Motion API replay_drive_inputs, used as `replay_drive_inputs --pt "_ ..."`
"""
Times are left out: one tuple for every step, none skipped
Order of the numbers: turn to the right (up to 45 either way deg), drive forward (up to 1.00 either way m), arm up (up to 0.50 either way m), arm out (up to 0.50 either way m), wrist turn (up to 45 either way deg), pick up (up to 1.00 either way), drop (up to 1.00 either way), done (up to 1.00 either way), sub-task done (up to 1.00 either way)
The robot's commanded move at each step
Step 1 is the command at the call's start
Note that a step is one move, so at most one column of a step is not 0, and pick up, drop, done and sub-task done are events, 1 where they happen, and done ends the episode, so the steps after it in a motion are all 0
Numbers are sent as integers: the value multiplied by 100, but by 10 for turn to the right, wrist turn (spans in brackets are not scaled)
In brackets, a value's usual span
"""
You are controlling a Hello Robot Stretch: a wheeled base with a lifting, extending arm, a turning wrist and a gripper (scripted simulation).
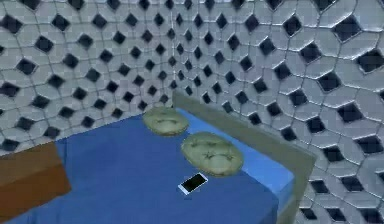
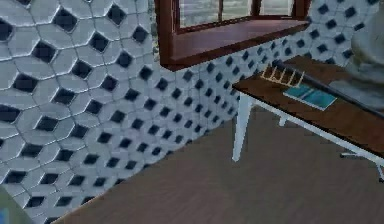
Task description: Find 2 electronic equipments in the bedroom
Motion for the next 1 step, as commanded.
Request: replay_drive_inputs --pt "0 0 0 0 0 0 0 100 0"
